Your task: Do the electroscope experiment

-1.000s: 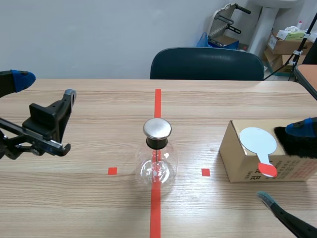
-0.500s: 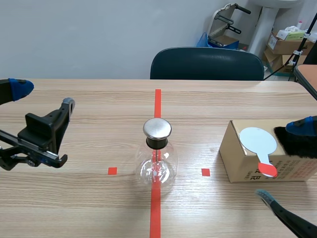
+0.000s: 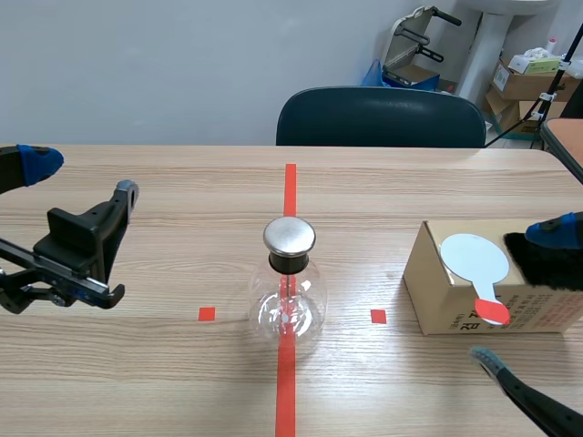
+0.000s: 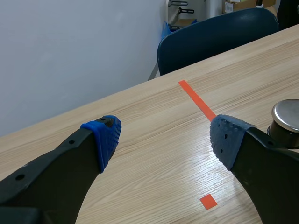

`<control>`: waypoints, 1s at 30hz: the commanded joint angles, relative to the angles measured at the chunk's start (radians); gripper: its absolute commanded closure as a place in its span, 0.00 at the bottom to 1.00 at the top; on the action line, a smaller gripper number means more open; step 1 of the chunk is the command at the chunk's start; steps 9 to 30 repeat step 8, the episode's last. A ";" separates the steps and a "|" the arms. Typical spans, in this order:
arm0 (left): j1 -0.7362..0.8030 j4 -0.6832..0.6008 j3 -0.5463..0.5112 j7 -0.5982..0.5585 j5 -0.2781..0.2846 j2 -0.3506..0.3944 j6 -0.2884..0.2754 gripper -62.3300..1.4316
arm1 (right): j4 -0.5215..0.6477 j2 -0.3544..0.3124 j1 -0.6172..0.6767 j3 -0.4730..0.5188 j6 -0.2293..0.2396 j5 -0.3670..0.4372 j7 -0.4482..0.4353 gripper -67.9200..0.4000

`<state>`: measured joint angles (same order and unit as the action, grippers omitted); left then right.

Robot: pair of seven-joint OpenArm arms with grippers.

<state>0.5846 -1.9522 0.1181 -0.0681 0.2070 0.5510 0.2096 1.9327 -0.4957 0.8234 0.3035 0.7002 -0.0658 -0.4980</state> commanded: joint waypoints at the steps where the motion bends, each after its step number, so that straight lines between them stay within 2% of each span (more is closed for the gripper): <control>1: -0.003 -0.021 -0.007 -0.012 0.002 -0.005 0.005 0.32 | 0.004 -0.008 -0.011 0.003 0.001 0.011 -0.014 0.04; 30: -0.003 -0.020 -0.007 -0.009 0.002 -0.005 0.005 0.32 | 0.004 -0.008 -0.012 0.003 0.001 0.011 -0.014 0.04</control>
